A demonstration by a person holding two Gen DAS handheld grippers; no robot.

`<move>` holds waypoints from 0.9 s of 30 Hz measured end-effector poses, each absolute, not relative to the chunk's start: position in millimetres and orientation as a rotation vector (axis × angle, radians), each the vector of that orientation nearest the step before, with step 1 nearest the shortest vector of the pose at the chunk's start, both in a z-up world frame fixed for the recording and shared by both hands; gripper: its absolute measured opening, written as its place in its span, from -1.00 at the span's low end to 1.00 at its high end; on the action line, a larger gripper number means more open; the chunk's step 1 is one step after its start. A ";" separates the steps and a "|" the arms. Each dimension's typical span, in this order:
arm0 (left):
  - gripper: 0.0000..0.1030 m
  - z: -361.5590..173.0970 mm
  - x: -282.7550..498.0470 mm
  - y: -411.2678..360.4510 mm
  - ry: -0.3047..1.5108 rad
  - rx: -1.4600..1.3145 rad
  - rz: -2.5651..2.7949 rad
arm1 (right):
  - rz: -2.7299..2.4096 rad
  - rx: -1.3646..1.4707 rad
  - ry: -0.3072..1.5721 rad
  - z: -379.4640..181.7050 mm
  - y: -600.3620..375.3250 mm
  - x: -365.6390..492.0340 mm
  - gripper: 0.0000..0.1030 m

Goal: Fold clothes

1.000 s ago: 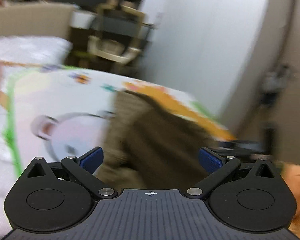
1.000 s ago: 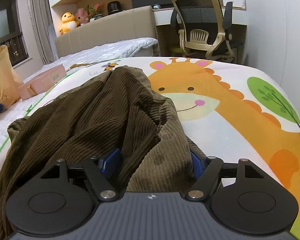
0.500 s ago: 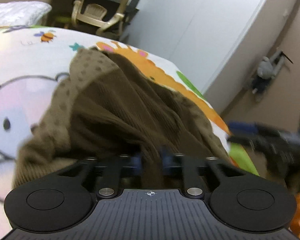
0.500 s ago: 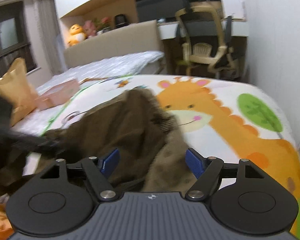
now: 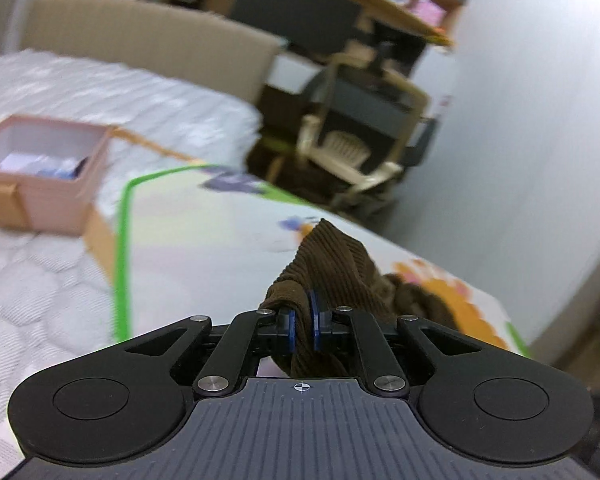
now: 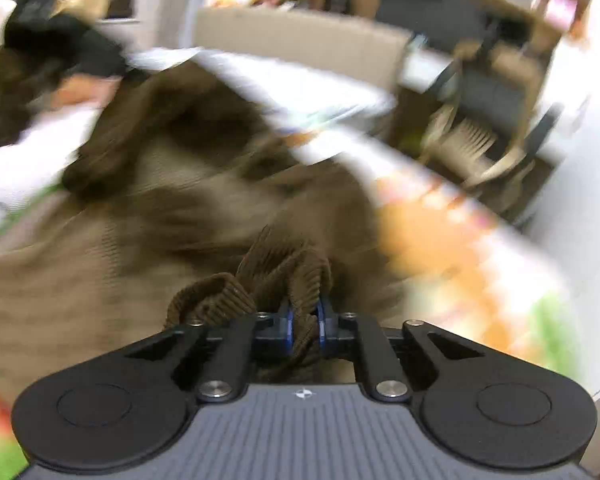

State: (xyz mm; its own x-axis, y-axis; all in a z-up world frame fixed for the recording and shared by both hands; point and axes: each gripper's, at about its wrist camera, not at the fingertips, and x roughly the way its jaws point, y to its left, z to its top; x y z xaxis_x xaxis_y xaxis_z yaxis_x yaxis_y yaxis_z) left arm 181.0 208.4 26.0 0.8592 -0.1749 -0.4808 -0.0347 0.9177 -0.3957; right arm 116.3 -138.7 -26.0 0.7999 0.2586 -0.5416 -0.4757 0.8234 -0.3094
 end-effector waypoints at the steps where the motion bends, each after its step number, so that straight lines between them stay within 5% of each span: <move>1: -0.83 19.9 185.2 216.4 0.543 -0.430 -0.064 | 0.324 -0.471 0.474 -19.2 -148.7 135.4 -0.85; 9: -0.83 -10.6 198.7 260.6 0.571 -0.572 -0.045 | -0.165 -0.530 0.444 -23.7 -230.1 261.2 -1.00; 16: -0.82 -17.5 235.9 275.9 0.588 -0.646 0.017 | -0.172 -0.320 0.569 -51.9 -274.6 282.5 -1.00; 18: -0.63 -6.6 225.2 273.7 0.573 -0.613 -0.040 | -0.109 -0.277 0.559 -46.1 -272.1 269.1 -0.96; 20: -0.18 7.8 211.3 269.0 0.553 -0.559 -0.089 | -0.029 -0.241 0.558 -36.9 -257.9 262.7 -0.91; 27: 0.23 65.8 197.0 233.1 0.440 -0.419 -0.185 | 0.337 -0.075 0.581 -5.2 -180.0 265.9 -0.27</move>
